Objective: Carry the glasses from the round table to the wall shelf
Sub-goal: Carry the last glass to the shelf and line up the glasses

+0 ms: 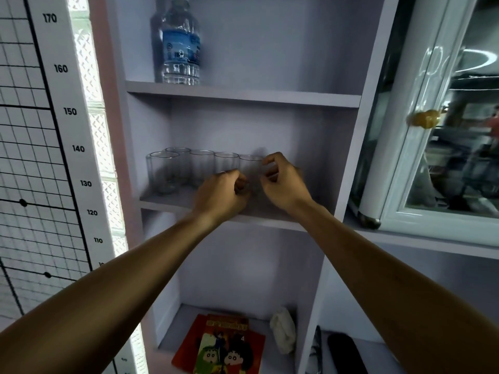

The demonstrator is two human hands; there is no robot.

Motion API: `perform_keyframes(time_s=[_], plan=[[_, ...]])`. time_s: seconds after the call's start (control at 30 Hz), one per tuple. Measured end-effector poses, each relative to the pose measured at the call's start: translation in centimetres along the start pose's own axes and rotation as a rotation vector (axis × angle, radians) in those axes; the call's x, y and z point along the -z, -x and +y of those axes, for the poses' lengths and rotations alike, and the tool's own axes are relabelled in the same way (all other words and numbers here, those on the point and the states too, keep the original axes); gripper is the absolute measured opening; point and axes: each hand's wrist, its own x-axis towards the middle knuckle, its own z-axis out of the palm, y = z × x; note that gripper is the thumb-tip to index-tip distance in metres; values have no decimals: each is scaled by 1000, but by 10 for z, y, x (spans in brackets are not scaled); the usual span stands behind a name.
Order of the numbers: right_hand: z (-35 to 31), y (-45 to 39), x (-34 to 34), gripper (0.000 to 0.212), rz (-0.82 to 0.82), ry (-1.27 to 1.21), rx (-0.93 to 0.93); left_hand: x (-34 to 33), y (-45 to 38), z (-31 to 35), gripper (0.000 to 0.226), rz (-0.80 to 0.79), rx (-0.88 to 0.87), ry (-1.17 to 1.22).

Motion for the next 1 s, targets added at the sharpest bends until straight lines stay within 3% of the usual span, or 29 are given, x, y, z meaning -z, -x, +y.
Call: perform_keyframes(time_s=[0.2, 0.43, 0.6, 0.8, 0.93, 1.0], plan=[[1, -1, -2, 30, 0, 14, 18, 3, 2, 2, 33, -1, 5, -63], [-19, 0, -22, 12, 97, -41, 101, 26, 18, -23, 24, 79, 13, -81], [-57, -5, -66, 22, -56, -45, 296, 61, 29, -63, 24, 129, 88, -123], [-97, -16, -105, 46, -301, -51, 300, 99, 44, -89, 15, 184, 145, -133], [-105, -21, -120, 42, -339, -55, 244, 105, 46, -98, 22, 197, 160, -153], [-105, -22, -124, 30, -315, -82, 210, 103, 46, -99, 28, 180, 155, -164]])
